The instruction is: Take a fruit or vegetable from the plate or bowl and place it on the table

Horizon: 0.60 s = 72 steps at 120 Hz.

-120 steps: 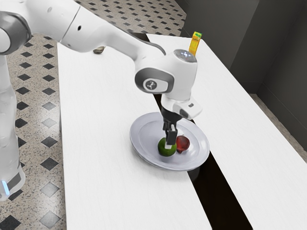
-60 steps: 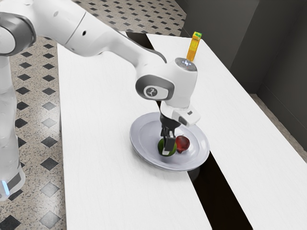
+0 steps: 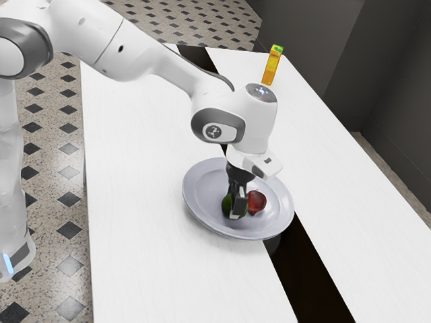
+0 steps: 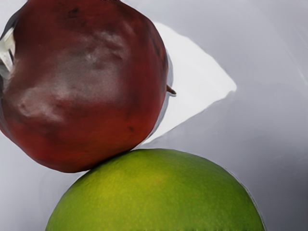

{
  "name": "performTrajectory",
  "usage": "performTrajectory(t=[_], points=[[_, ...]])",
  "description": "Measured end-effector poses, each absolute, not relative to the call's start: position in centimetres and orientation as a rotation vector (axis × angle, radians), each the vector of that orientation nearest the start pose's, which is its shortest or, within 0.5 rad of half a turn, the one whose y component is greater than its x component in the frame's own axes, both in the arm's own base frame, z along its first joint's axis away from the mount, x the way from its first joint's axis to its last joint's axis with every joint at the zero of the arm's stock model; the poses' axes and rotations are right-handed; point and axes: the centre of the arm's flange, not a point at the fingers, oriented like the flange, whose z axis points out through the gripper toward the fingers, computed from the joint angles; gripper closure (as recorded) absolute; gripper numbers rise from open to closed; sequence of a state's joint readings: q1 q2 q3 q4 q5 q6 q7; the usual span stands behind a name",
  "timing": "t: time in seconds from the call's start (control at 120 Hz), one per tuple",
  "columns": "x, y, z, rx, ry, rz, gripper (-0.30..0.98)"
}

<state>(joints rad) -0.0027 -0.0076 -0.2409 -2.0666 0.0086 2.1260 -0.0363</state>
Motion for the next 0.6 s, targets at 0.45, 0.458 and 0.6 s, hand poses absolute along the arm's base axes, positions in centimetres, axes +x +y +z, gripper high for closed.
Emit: performTrajectory(t=[0.45, 0.458, 0.6], points=[[54.8, -12.1, 47.7, -3.107, 0.258, -0.17, 0.4], [54.9, -12.1, 48.0, -3.106, 0.257, -0.175, 0.41], [55.7, -12.4, 55.5, -3.06, 0.258, -0.246, 0.44]])
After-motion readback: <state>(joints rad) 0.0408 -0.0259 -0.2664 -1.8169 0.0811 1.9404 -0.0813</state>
